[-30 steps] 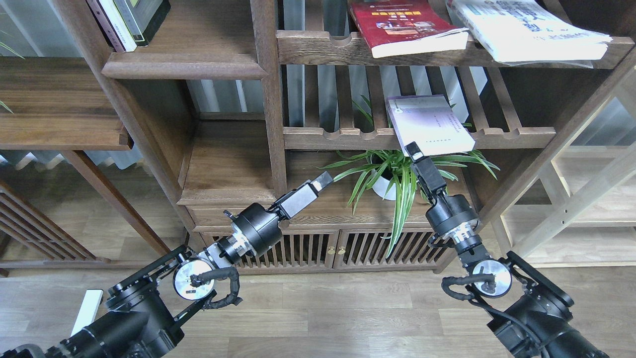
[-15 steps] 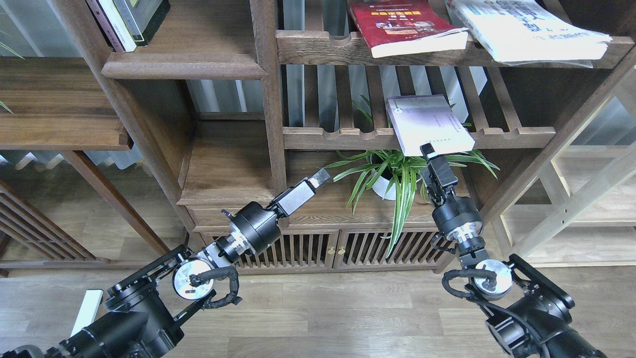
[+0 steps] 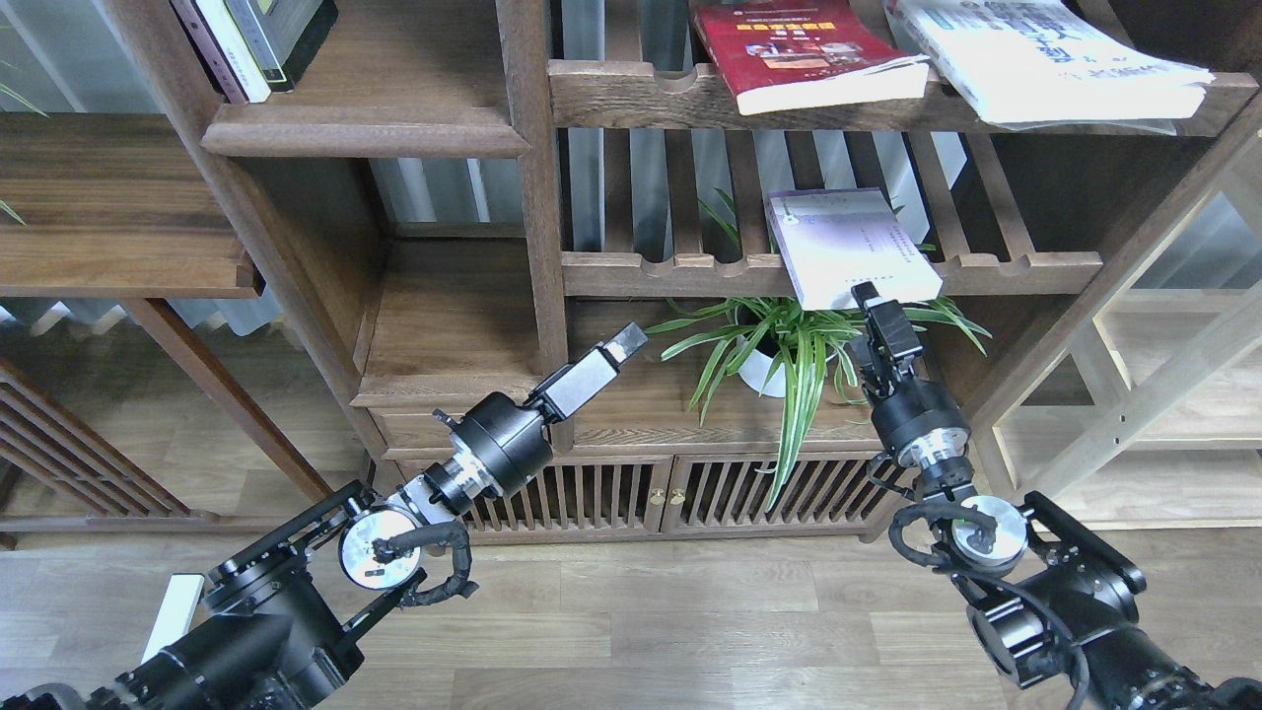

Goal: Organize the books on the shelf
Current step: 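Close the right gripper on the white booklet's lower edge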

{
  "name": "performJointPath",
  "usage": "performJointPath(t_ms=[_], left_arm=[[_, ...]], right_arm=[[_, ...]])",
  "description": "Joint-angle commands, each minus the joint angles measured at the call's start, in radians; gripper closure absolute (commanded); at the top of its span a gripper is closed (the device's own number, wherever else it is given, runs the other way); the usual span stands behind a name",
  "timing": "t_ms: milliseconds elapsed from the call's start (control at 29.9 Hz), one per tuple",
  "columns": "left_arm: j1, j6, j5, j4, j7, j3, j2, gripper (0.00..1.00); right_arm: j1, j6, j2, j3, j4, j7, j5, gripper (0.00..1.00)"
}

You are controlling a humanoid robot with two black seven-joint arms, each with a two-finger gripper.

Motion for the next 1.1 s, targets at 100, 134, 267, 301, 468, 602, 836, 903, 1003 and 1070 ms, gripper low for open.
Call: performJointPath(t_ms=[100,134,267,301,468,602,836,903,1003,1070], left_arm=[[0.005,0.0,0.0,0.0,-0.001,-0.003,0.0,0.01],[0.006,0.0,0.0,0.0,-0.001,-0.003,0.0,0.01],[0.008,0.0,0.0,0.0,-0.001,-0.003,0.0,0.01],[0.009,0.0,0.0,0.0,-0.001,-0.003,0.0,0.01],[0.012,0.0,0.0,0.0,-0.001,-0.004,0.0,0.01],[0.019,0.0,0.0,0.0,-0.001,-0.004,0.0,0.01],[0.026,0.0,0.0,0.001,-0.001,-0.004,0.0,0.01],[0.026,0.0,0.0,0.001,-0.001,-0.004,0.0,0.01],[0.026,0.0,0.0,0.003,-0.001,-0.004,0.0,0.01],[0.026,0.0,0.0,0.003,0.0,-0.004,0.0,0.01]], right_arm=[[0.056,-0.065,-0.002,0.004,-0.012,-0.029,0.018,0.0],[0.064,-0.065,-0.002,0.006,-0.013,-0.029,0.019,0.0],[0.075,-0.068,0.0,0.018,-0.016,-0.035,0.038,0.0],[0.078,-0.07,0.0,0.018,-0.018,-0.037,0.042,0.0],[0.093,-0.136,0.003,0.02,-0.039,-0.041,0.136,0.01],[0.107,-0.18,0.003,0.018,-0.041,-0.044,0.16,0.01],[0.133,-0.206,0.003,0.02,-0.061,-0.057,0.162,0.01],[0.139,-0.21,0.003,0.018,-0.068,-0.057,0.162,0.01],[0.15,-0.211,0.005,0.02,-0.082,-0.057,0.162,0.01],[0.162,-0.211,0.008,0.018,-0.093,-0.057,0.162,0.01]])
